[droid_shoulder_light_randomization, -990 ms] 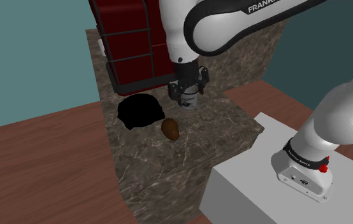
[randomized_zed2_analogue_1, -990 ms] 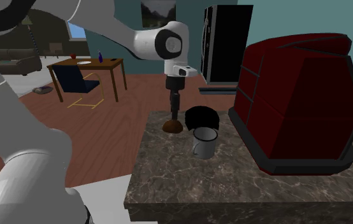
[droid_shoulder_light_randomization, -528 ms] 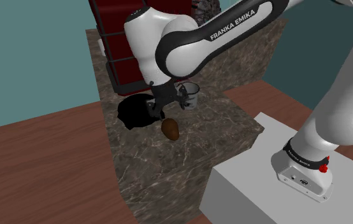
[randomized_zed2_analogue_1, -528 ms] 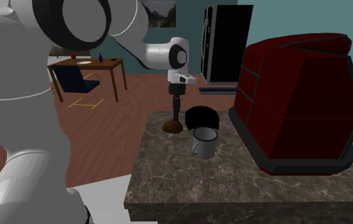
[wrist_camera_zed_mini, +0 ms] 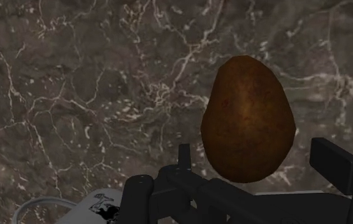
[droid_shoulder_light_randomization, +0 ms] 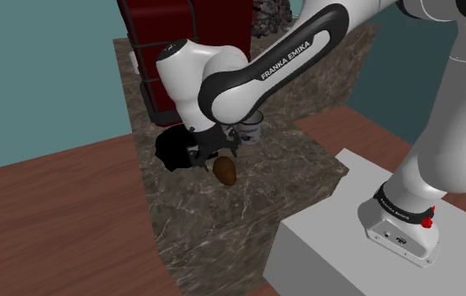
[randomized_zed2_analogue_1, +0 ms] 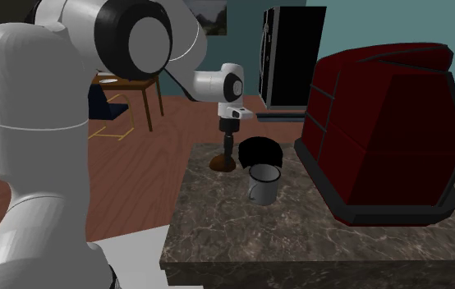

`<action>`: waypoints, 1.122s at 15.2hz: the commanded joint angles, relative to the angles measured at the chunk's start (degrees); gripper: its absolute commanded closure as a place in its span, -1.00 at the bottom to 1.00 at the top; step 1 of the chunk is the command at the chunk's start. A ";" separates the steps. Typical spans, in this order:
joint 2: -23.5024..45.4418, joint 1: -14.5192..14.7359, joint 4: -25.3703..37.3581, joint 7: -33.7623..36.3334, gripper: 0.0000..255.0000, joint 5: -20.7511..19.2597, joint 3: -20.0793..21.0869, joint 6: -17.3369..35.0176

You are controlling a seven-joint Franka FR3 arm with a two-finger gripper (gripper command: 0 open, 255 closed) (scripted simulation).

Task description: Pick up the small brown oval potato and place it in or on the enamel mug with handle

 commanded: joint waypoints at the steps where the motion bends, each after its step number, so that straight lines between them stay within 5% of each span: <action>1: 0.43 0.01 -1.07 0.35 -1.00 -0.43 -0.17 1.41; 9: 0.56 0.01 -1.38 0.43 -1.00 -0.55 -0.23 1.81; 10: 0.56 0.01 -1.38 0.43 1.00 -0.55 -0.23 1.81; 17: 0.55 0.01 -1.38 0.43 1.00 -0.55 -0.23 1.81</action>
